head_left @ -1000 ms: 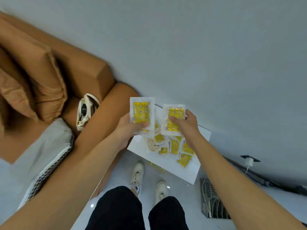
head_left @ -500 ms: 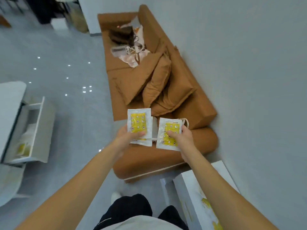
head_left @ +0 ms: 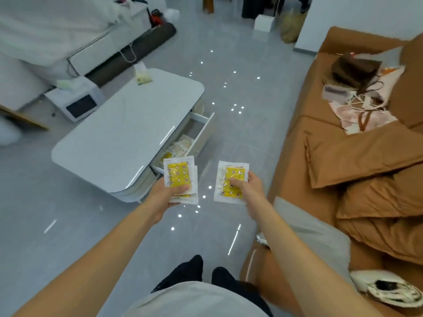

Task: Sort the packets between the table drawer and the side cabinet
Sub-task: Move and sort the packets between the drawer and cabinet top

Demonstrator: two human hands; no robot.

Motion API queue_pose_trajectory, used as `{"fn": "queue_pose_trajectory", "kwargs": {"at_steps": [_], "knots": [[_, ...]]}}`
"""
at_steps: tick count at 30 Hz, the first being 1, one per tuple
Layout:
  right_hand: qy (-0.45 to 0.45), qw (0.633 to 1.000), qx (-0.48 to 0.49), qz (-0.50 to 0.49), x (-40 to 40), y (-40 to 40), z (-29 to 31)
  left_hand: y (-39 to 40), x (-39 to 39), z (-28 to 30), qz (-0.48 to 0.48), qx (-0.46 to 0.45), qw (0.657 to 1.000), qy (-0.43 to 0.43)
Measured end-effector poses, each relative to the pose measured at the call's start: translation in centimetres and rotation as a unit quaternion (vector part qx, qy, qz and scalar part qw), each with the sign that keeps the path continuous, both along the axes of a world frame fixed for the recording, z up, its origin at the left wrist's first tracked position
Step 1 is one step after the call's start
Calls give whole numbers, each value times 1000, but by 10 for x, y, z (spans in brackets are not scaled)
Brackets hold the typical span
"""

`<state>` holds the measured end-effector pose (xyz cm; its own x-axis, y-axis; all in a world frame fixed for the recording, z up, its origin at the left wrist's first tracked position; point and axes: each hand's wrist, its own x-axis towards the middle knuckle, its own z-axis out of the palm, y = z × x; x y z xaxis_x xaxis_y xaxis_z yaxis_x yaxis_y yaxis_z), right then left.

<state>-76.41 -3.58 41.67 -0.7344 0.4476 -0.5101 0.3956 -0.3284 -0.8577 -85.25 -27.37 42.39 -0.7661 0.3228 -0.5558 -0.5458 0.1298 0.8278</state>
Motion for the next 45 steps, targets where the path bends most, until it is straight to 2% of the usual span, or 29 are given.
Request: {"fn": "queue_pose_trajectory", "kwargs": {"at_steps": [6, 14, 18, 25, 31, 36, 38, 40, 42, 45], "knots": [[-44, 994, -12, 104, -146, -34, -31, -29, -99, -36, 110, 4, 993, -38], [-93, 980, 22, 177, -361, 7, -121, 12, -254, -120, 221, -22, 968, -113], [-131, 962, 77, 227, -469, 33, -191, 48, -335, -196, 272, -23, 948, -166], [-158, 912, 179, 333, -600, 27, -371, 72, -441, -380, 351, -48, 905, -236], [-169, 847, 274, 422, -659, -3, -494, 52, -496, -498, 353, -95, 888, -279], [-180, 817, 314, 448, -685, -16, -542, 36, -517, -552, 337, -124, 896, -263], [-183, 812, 324, 449, -692, -16, -544, 32, -519, -556, 306, -145, 905, -257], [-183, 795, 346, 464, -692, -13, -537, 29, -514, -546, 241, -211, 916, -243], [-168, 761, 389, 491, -686, -8, -517, 25, -507, -526, 183, -264, 922, -218], [-122, 704, 461, 526, -669, -1, -468, 29, -498, -472, 89, -292, 937, -171]]}}
